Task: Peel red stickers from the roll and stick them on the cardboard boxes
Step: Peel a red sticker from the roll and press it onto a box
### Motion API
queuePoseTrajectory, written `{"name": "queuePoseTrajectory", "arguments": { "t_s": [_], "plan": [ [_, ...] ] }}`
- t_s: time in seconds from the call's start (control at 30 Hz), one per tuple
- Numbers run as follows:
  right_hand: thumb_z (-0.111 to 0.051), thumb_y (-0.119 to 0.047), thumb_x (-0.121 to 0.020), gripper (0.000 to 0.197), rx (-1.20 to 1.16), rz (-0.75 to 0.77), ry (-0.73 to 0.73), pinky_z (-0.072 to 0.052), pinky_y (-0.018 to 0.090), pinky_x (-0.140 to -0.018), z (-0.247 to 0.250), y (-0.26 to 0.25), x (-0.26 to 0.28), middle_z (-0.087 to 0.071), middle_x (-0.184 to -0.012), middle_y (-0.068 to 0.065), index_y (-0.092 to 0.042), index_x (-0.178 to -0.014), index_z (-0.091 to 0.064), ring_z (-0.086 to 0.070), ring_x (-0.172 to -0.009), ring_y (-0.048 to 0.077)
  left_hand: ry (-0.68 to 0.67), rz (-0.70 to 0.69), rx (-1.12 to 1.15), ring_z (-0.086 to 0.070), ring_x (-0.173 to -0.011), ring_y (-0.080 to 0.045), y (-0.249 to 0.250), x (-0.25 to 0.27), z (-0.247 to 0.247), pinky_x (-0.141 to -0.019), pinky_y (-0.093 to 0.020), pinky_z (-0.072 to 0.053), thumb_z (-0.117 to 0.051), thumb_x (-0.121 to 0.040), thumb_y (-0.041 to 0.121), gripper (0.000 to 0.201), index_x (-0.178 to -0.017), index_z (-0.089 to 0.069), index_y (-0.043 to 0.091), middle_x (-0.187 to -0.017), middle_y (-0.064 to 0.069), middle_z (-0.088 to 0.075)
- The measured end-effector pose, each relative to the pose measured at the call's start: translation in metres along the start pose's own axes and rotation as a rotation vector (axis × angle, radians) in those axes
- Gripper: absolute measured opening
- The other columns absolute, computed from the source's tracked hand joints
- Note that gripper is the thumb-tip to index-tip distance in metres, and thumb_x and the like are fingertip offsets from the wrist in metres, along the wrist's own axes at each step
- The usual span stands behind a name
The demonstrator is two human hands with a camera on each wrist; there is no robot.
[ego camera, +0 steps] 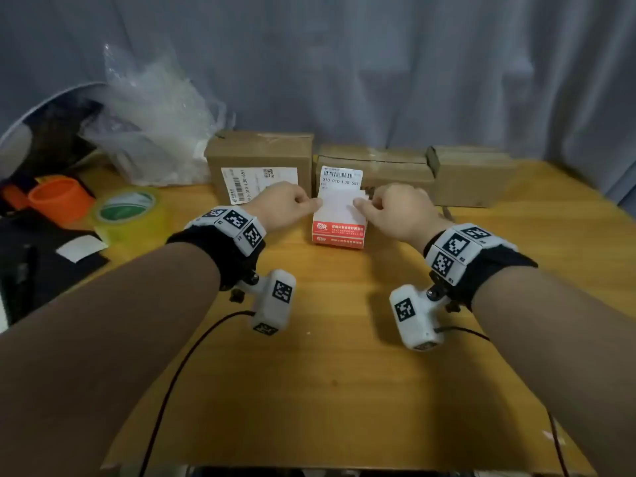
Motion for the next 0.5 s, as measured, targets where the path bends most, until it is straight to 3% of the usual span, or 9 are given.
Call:
{"name": "queuePoseTrajectory", "arguments": {
  "t_s": [0.13,0.2,0.27,0.37,0.43,0.5],
  "plan": [
    [-0.042,-0.052,-0.089,0.046,-0.268,-0.086,-0.034,-0.045,0.032,-0.069,-0.012,-0.002,0.002,-0.064,-0.071,0.000,-0.013,-0.074,-0.062,-0.059,-0.071,0.020,-0.008,0.024,0.206,-0.062,-0.091,-0.026,-0.003,0.003,-0.016,-0.083,-0.036,-0.048,-0.054,-0.093,0.038,0.041,-0.097,-0.068,0.000,-0.098,-0.013,-0.069],
    [-0.049,-0.041,-0.090,0.035,-0.436,-0.091,-0.027,-0.048,0.029,-0.064,-0.015,-0.003,0.002,-0.067,-0.081,0.003,-0.010,-0.080,-0.062,-0.062,-0.076,0.019,0.026,0.013,0.360,-0.061,-0.082,-0.019,-0.003,0.003,-0.019,-0.074,-0.027,-0.047,-0.057,-0.093,0.029,0.028,-0.090,-0.065,0.003,-0.090,-0.008,-0.067],
    [-0.052,-0.033,-0.091,0.025,-0.592,-0.096,0.072,-0.047,0.023,-0.061,-0.011,-0.002,0.000,-0.064,-0.085,0.003,-0.009,-0.083,-0.059,-0.060,-0.078,0.017,0.084,-0.004,0.502,-0.058,-0.070,-0.008,0.000,0.003,-0.016,-0.063,-0.014,-0.045,-0.057,-0.093,0.025,0.019,-0.083,-0.062,0.010,-0.079,0.001,-0.064],
    [-0.053,-0.028,-0.091,0.019,-0.875,-0.119,0.182,-0.046,0.016,-0.055,-0.002,-0.002,0.002,-0.062,-0.083,0.000,-0.009,-0.087,-0.053,-0.059,-0.074,0.011,0.137,-0.037,0.660,-0.057,-0.061,0.004,0.007,0.007,-0.009,-0.059,-0.005,-0.044,-0.056,-0.094,0.024,0.017,-0.084,-0.061,0.011,-0.073,0.005,-0.062],
    [-0.053,-0.024,-0.092,0.015,-1.036,-0.153,0.212,-0.047,0.011,-0.052,0.002,-0.001,0.003,-0.061,-0.081,-0.003,-0.009,-0.092,-0.051,-0.059,-0.072,0.007,0.078,-0.055,0.729,-0.062,-0.067,0.006,0.010,0.007,-0.009,-0.063,-0.002,-0.047,-0.058,-0.093,0.022,0.016,-0.095,-0.062,0.006,-0.082,0.002,-0.068],
    [-0.053,-0.022,-0.092,0.013,-1.123,-0.204,0.249,-0.050,0.015,-0.055,0.004,0.003,0.004,-0.062,-0.085,-0.003,-0.011,-0.099,-0.051,-0.062,-0.077,0.008,-0.016,-0.061,0.731,-0.067,-0.084,-0.001,0.011,0.007,-0.011,-0.071,-0.006,-0.050,-0.061,-0.090,0.017,0.017,-0.103,-0.063,0.005,-0.096,-0.002,-0.072]
  ]
}}
Point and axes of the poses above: each hand's wrist, its own x-axis away from the middle knuckle, its own z-axis out of the back of the hand, y = z × x, the point moved 4 cm from there along -x, towards the middle knuckle
